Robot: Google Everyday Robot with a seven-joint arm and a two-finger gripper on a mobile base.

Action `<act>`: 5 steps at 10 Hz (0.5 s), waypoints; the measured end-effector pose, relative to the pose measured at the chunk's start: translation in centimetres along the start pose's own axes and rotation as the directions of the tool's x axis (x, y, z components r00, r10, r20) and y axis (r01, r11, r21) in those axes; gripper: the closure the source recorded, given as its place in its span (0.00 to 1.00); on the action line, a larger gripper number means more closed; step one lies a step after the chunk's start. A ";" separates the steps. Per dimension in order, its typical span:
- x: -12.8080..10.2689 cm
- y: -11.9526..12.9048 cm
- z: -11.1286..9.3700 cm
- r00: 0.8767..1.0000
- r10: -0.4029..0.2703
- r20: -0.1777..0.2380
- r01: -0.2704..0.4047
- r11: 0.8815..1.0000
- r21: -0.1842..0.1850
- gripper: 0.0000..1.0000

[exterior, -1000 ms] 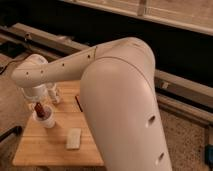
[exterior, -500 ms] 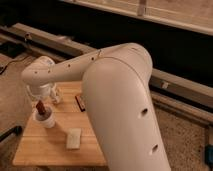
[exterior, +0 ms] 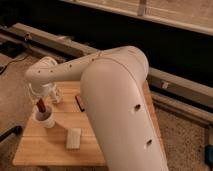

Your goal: Place the pepper in the ceramic cup

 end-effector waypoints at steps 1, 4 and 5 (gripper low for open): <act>-0.2 -0.1 0.0 1.000 -0.002 0.008 0.002 1.000 -0.005 0.31; -0.2 0.2 -0.4 1.000 -0.015 0.027 0.015 1.000 -0.016 0.31; -0.1 0.2 -0.6 0.999 -0.018 0.032 0.018 1.000 -0.017 0.31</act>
